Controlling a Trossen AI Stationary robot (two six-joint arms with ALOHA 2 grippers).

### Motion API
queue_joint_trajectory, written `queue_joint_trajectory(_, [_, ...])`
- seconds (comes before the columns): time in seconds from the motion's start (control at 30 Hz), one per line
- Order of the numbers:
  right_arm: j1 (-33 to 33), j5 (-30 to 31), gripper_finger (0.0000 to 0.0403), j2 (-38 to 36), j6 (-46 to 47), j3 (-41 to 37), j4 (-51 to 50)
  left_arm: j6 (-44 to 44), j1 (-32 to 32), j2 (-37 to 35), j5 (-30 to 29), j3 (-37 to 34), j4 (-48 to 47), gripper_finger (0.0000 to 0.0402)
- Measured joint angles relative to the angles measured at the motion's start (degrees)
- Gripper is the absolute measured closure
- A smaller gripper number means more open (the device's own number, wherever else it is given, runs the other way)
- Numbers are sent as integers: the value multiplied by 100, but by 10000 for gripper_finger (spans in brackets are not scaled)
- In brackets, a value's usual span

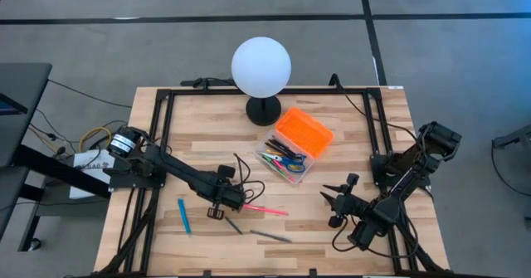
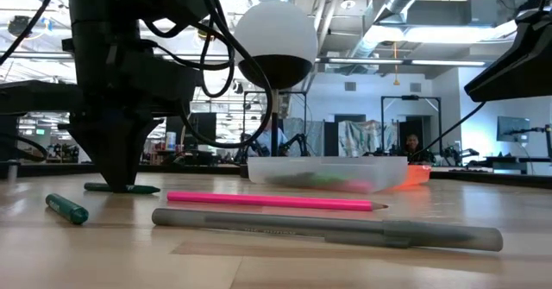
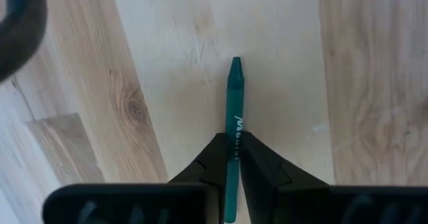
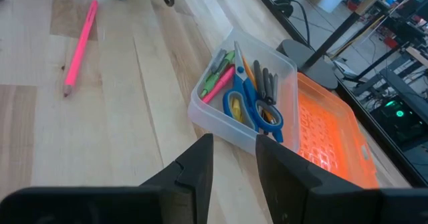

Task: Pick & place school supplies into a supply box
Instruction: Put the dark green crayon into the orange supply box

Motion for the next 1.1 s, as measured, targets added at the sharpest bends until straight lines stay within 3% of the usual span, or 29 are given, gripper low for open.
queue_joint_trajectory(0.47, [0,-2,294,0,0,0,-2,508,-4,57,-307,668,-131,399])
queue_joint_trajectory(0.63, [0,0,294,0,0,0,-1,1236,-4,50,-1206,861,401,399])
queue_joint_trajectory(0.83, [0,0,294,0,2,0,0,2695,152,39,-2332,886,1742,399])
queue_joint_trajectory(1.1, [0,0,294,0,2,0,2,3532,867,33,-2165,886,3077,392])
